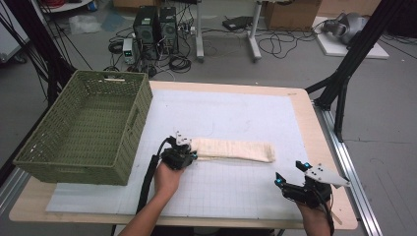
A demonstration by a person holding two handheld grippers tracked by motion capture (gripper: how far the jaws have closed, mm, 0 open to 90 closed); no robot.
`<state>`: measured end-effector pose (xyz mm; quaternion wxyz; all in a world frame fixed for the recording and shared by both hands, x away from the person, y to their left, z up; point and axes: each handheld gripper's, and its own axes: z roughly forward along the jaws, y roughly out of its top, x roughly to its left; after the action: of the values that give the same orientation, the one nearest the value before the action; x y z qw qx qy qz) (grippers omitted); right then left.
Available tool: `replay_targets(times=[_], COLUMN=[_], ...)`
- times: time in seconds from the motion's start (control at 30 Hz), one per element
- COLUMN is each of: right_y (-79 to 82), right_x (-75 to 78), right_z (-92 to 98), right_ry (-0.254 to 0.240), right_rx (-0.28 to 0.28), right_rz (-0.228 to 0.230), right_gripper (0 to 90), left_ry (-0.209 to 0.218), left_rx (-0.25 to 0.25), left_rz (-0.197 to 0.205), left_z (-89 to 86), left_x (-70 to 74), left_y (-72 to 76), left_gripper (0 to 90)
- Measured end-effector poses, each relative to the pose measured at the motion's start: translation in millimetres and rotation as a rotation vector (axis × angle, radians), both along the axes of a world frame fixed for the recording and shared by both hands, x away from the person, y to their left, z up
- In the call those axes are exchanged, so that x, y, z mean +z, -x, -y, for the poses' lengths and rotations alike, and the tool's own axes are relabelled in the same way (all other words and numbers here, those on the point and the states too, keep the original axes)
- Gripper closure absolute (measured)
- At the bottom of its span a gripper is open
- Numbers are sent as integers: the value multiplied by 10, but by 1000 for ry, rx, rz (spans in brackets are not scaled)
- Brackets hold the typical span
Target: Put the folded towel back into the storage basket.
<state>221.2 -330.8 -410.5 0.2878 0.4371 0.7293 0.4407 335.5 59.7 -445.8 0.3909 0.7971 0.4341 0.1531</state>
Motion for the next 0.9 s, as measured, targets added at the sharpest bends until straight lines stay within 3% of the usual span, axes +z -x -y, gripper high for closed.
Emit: replay_targets(times=[0.2, 0.43, 0.5, 0.67, 0.73, 0.83, 0.9], right_y=[-17, -146, -200, -387, -506, -599, -675], right_x=[-12, -28, -51, -170, -232, -270, -301], right_z=[11, 61, 86, 35, -16, -36, -57], right_ry=[-6, -19, -26, 1, 13, 14, -14], right_rx=[-5, -46, -56, -27, -25, -29, -35], right_rz=[-1, -7, -11, -75, -105, -118, -135], right_gripper=[173, 171, 171, 172, 213, 249, 313], left_ry=[4, 68, 64, 76, 76, 69, 61], left_rx=[-19, -25, -37, -33, -29, -27, -33], left_rz=[11, 41, 41, 43, 41, 38, 40], left_z=[-25, -111, -118, -139, -154, -172, -178], left_x=[2, 50, 55, 62, 62, 56, 57], left_y=[6, 27, 33, 35, 28, 22, 24], left_gripper=[828, 829, 829, 829, 828, 828, 827])
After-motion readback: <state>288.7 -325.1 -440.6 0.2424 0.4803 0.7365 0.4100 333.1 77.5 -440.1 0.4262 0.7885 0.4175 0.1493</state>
